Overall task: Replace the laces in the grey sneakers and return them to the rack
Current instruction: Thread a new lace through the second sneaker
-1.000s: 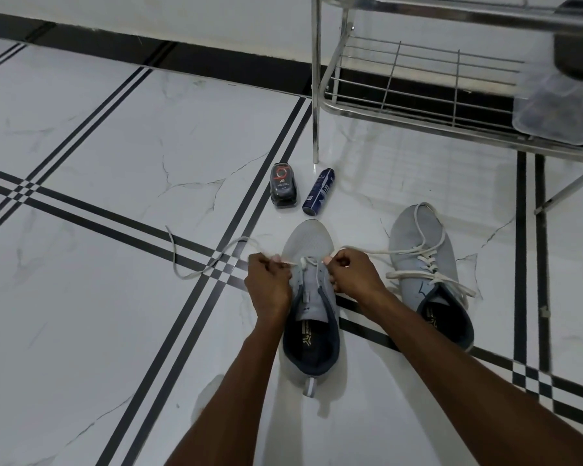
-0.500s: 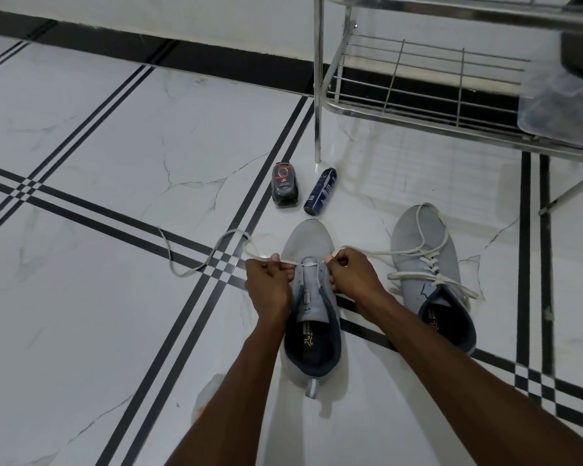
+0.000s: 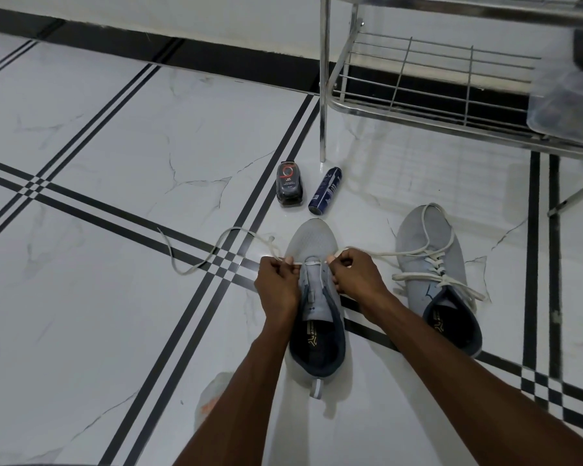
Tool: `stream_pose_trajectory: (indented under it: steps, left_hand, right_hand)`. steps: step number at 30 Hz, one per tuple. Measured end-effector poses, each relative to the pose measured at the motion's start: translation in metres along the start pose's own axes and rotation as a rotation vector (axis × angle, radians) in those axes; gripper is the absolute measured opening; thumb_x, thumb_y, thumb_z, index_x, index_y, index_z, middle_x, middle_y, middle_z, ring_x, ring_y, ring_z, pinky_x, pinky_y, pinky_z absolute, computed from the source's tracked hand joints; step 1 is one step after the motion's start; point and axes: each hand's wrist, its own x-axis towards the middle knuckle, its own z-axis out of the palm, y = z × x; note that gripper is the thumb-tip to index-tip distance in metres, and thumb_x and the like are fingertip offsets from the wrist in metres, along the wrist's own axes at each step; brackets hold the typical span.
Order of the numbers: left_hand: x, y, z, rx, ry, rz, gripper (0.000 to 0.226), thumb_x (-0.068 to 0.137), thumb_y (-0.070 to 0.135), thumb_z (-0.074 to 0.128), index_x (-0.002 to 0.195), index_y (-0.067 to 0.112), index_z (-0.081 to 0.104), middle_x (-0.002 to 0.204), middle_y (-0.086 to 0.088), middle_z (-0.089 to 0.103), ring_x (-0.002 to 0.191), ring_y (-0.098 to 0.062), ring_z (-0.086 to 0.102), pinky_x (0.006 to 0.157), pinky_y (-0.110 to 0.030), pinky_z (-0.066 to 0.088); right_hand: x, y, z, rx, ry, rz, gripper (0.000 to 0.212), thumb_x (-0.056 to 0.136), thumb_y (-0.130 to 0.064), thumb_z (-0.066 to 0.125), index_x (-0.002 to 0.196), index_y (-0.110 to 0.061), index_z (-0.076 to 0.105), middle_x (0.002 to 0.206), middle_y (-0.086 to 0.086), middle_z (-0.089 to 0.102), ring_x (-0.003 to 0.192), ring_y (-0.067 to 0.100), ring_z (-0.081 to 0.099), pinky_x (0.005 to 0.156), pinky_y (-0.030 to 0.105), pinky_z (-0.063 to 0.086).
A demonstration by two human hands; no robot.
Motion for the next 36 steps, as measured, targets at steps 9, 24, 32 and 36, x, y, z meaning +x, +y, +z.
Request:
stream_pose_trajectory:
  steps: [9,24,32,36]
  left_hand:
    - [-0.002,-0.001,-0.001,0.014,-0.005,0.02,0.024,0.106,0.021,0.051,0.084,0.018,0.044,0.086,-0.01,0.07,0.081,-0.023,0.071,0.068,-0.026,0.054]
    - [-0.009,0.056,-0.009,-0.1,-0.276,0.076,0.032,0.11,0.027,0.044,0.099,0.01,0.069,0.097,0.002,0.074,0.088,-0.006,0.07,0.072,-0.018,0.053]
    - [0.006,0.146,-0.02,-0.084,-0.282,0.263,0.037,0.112,0.025,0.037,0.099,0.01,0.068,0.081,0.004,0.071,0.078,-0.006,0.068,0.077,-0.021,0.052]
    - [0.011,0.198,-0.023,-0.064,-0.256,0.325,0.036,0.112,0.024,0.036,0.098,0.011,0.067,0.083,0.0,0.068,0.078,-0.011,0.064,0.074,-0.027,0.05]
  right_hand:
    - [-0.004,-0.006,0.0,0.014,-0.002,0.015,0.013,0.089,-0.03,0.065,0.079,-0.023,0.063,0.08,-0.001,0.069,0.083,0.023,0.067,0.088,0.051,0.058]
    - [-0.012,-0.058,-0.015,0.132,-0.082,-0.118,0.03,0.102,-0.037,0.054,0.098,-0.013,0.072,0.1,0.002,0.074,0.093,0.014,0.069,0.082,0.037,0.056]
    - [-0.024,-0.146,-0.046,0.107,-0.035,-0.296,0.032,0.109,-0.024,0.043,0.102,-0.006,0.07,0.092,0.003,0.075,0.081,0.013,0.072,0.064,0.012,0.052]
    - [-0.032,-0.192,-0.059,0.103,-0.01,-0.362,0.033,0.108,-0.024,0.042,0.098,-0.01,0.07,0.089,0.002,0.075,0.078,0.01,0.073,0.078,0.029,0.058]
